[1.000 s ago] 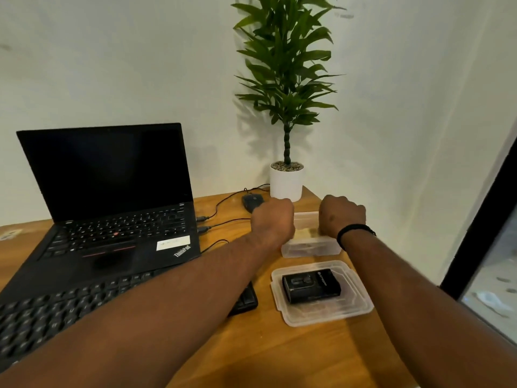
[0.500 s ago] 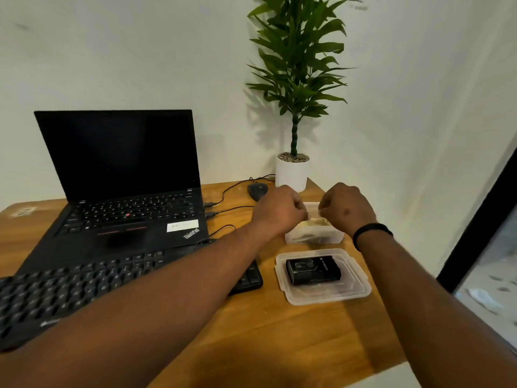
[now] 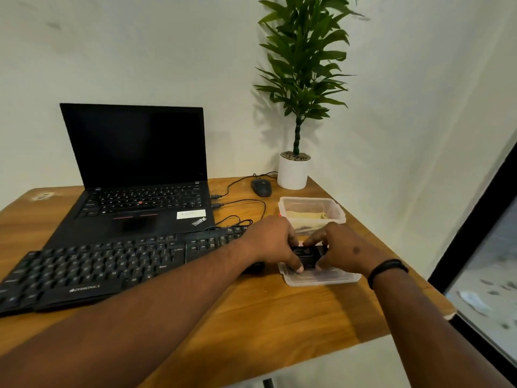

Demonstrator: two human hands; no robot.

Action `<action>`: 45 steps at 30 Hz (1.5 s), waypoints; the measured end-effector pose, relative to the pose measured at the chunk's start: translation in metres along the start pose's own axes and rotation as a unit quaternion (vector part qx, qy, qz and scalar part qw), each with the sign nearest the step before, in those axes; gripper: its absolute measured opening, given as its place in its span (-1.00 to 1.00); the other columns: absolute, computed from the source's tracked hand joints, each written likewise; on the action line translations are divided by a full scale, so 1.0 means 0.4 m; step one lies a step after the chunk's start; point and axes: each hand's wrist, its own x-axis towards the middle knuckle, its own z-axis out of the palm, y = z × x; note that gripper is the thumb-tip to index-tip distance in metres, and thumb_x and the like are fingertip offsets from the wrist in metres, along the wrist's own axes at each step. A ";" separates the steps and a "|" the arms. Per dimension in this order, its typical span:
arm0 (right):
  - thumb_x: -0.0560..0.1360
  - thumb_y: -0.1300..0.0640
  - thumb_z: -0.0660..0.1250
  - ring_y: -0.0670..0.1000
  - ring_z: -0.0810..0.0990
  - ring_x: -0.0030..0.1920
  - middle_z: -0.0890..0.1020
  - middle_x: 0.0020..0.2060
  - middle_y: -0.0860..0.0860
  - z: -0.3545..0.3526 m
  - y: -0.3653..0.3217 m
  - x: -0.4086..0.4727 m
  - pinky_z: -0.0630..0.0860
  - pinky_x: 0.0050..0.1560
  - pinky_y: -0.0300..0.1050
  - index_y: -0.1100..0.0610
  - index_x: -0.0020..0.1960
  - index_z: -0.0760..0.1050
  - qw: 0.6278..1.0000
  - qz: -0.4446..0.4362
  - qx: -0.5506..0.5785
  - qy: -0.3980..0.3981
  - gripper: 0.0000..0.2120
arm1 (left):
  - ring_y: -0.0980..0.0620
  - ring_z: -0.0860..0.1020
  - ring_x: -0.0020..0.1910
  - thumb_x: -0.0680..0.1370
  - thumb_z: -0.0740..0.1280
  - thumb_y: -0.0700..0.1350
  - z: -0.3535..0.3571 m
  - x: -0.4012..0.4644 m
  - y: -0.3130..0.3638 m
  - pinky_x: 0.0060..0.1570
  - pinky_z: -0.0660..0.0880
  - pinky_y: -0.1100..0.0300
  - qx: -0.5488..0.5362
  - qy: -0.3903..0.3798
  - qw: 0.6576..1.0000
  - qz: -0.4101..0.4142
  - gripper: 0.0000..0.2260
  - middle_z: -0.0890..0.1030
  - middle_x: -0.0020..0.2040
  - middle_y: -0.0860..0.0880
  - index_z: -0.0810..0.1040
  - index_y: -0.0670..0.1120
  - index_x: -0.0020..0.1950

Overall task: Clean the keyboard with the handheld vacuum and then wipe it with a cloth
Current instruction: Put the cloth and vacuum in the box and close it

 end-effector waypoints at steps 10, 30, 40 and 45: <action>0.29 0.21 0.61 -0.11 0.50 -0.06 0.61 0.00 -0.08 -0.123 0.064 0.060 0.33 -0.18 -0.40 -0.01 0.06 0.65 0.991 -0.024 0.072 0.109 -0.62 | 0.18 0.62 -0.04 0.28 0.63 0.09 -0.073 0.101 -0.002 -0.05 0.57 0.16 -0.063 0.117 0.991 0.035 -0.55 0.72 0.03 0.11 0.73 0.04 0.14; 0.34 0.33 0.55 0.01 0.61 -0.05 0.69 -0.11 0.01 -0.105 0.105 0.308 0.58 0.07 -0.10 0.16 -0.06 0.70 0.996 0.079 0.047 0.022 -0.80 | 0.04 0.63 0.06 0.44 0.53 0.15 -0.038 0.315 -0.062 0.09 0.59 0.06 0.103 0.028 0.994 0.010 -0.61 0.72 0.10 0.04 0.71 0.00 0.19; 0.44 0.20 0.46 -0.07 0.57 -0.26 0.68 -0.23 0.02 -0.027 0.094 0.078 0.40 -0.18 -0.29 0.10 -0.21 0.68 0.940 0.101 0.146 0.292 -0.93 | 0.04 0.61 -0.26 0.49 0.47 0.02 -0.010 0.064 -0.003 -0.29 0.57 0.11 -0.050 0.171 0.978 -0.108 -0.86 0.63 -0.27 0.07 0.69 -0.02 -0.20; 0.50 0.13 0.43 -0.08 0.54 -0.28 0.63 -0.20 0.03 0.048 0.070 0.025 0.46 -0.26 -0.23 0.11 -0.09 0.60 0.952 0.204 0.124 0.191 -0.94 | -0.06 0.59 -0.18 0.48 0.50 -0.05 0.018 -0.028 0.045 -0.26 0.48 0.14 -0.058 0.095 0.982 -0.154 -0.84 0.61 -0.21 -0.04 0.54 0.00 -0.20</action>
